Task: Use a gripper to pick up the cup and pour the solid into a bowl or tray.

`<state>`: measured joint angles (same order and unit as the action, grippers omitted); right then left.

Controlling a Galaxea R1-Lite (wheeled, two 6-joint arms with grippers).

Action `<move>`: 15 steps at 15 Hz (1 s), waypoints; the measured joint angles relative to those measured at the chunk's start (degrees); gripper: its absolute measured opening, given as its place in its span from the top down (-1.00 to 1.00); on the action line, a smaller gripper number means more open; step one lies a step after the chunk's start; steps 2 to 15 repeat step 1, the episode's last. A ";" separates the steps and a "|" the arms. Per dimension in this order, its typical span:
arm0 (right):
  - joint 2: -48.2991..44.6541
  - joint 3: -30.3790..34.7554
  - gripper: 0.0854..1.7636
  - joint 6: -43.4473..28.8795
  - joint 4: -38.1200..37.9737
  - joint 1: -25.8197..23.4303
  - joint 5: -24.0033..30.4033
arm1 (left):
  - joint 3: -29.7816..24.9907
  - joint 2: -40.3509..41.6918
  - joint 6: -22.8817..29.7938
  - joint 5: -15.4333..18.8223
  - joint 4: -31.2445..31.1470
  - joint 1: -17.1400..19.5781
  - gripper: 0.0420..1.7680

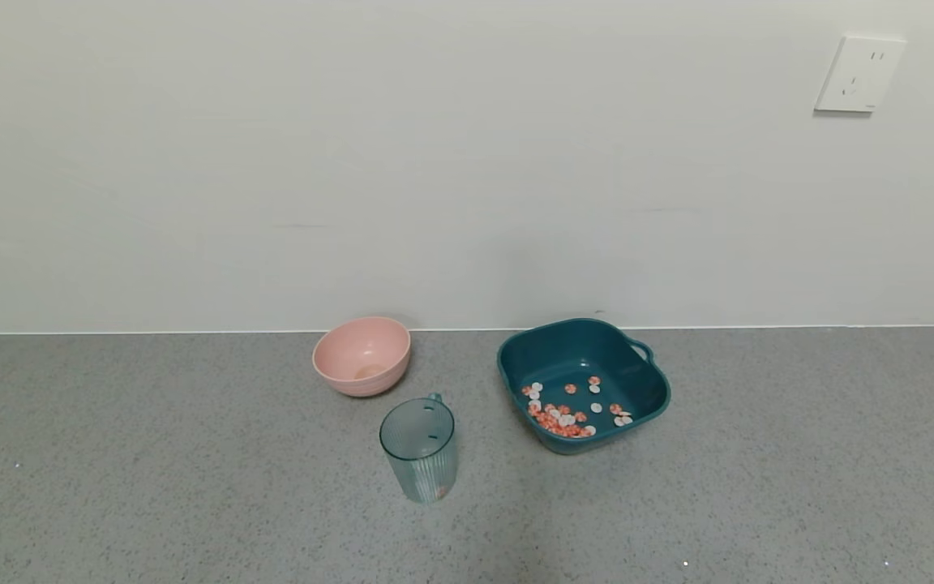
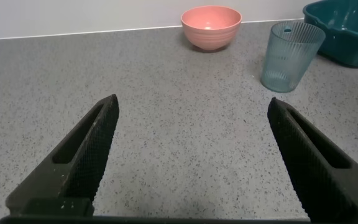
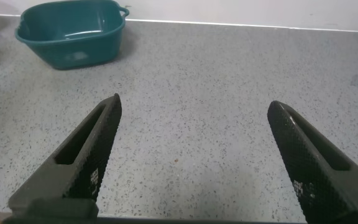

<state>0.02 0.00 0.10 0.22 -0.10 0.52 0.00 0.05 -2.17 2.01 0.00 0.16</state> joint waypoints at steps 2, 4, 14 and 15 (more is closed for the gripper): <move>-0.02 0.00 -0.94 0.01 -0.01 0.00 0.00 | 0.00 0.00 0.00 0.05 0.00 0.00 -0.94; -0.02 0.00 -0.94 0.01 -0.01 0.00 0.00 | 0.00 0.00 0.00 0.05 0.00 0.00 -0.94; -0.02 0.00 -0.94 0.01 -0.01 0.00 0.00 | 0.00 0.00 0.00 0.05 0.00 0.00 -0.94; -0.02 0.00 -0.94 0.01 -0.01 0.00 0.00 | 0.00 0.00 0.00 0.05 0.00 0.00 -0.94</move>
